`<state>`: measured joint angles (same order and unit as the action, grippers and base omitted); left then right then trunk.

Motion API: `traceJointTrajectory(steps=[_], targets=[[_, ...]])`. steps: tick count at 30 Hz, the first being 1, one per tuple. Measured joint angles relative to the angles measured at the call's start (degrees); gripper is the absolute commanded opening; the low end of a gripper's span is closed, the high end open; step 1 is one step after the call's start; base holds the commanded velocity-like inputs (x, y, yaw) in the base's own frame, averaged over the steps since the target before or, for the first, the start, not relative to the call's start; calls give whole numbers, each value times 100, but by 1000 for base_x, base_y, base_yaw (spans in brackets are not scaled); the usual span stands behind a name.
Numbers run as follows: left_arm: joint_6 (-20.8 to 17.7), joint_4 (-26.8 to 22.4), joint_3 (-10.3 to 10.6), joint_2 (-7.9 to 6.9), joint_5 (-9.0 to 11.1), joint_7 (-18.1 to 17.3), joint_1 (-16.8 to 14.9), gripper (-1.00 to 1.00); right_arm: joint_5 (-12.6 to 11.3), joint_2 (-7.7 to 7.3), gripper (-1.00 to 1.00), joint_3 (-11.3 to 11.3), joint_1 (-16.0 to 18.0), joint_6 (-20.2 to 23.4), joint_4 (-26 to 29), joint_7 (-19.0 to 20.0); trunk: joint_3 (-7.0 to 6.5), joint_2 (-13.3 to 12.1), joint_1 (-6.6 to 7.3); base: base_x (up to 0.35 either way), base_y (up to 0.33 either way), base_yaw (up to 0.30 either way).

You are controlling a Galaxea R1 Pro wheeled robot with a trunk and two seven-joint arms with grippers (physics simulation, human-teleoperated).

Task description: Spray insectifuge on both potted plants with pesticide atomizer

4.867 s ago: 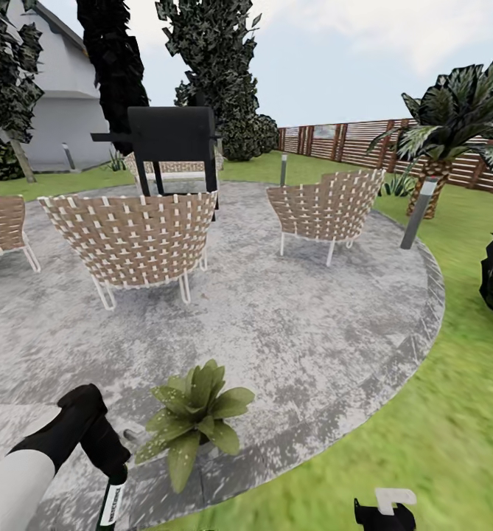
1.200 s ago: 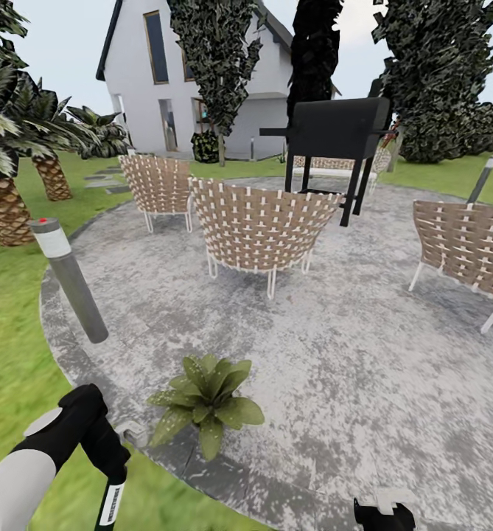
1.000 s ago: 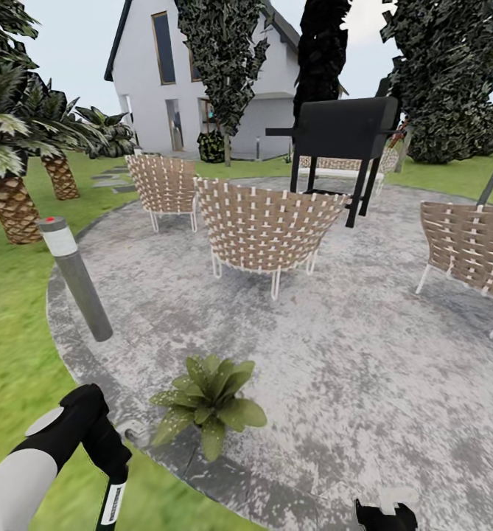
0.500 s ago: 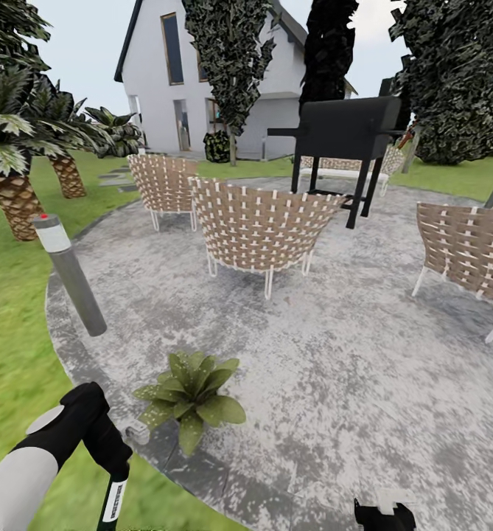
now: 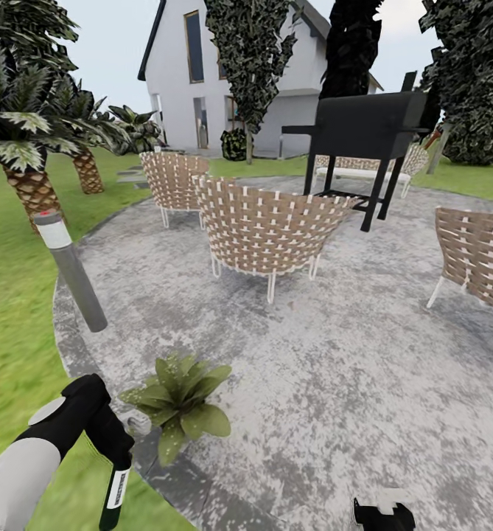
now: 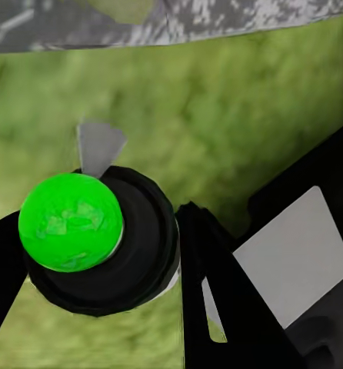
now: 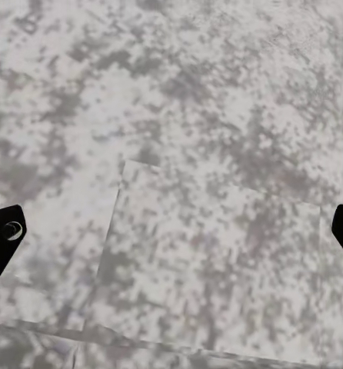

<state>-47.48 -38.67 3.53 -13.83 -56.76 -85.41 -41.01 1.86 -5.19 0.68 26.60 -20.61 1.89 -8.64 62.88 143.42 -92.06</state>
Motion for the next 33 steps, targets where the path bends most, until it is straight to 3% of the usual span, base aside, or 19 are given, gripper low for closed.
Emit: traceJointTrajectory(steps=[14,16,17,18,19,21,23,25,33], targets=[[-49,-20,-1,7,-2,-12,-23,-100,5,1,100,-2,1,1,-6,2,1,0,-3,-99,-247,235],[-49,-31,2,-1,7,-230,-255,-100,5,-1,100,-2,0,2,-7,3,0,0,-1,-14,-15,61],[-46,14,42,-22,-17,-400,-517,-100,4,-5,100,-2,0,2,-8,3,0,0,-1,-5,-6,23],[-49,40,116,-30,-95,-406,-669,-100,5,-8,100,-4,0,2,-8,6,0,0,-1,-2,-2,7],[-57,143,352,-15,-442,-406,-985,-100,10,-18,100,-11,0,2,-8,13,1,0,-2,-1,-1,2],[-55,523,519,145,-1347,-407,-1831,-100,19,-53,100,-16,0,2,-15,20,0,0,-1,0,0,0],[-21,1009,530,252,-1459,-407,-2201,-100,22,-60,100,-22,0,2,-17,22,0,0,-1,0,0,0],[1,1240,599,290,-1473,-407,-2337,-100,21,-58,100,-20,0,2,-13,22,1,0,-2,0,0,0],[-49,1223,643,304,-1411,-405,-2330,-100,13,-35,100,-14,1,-6,-9,2,1,0,-1,18,-55,232]])
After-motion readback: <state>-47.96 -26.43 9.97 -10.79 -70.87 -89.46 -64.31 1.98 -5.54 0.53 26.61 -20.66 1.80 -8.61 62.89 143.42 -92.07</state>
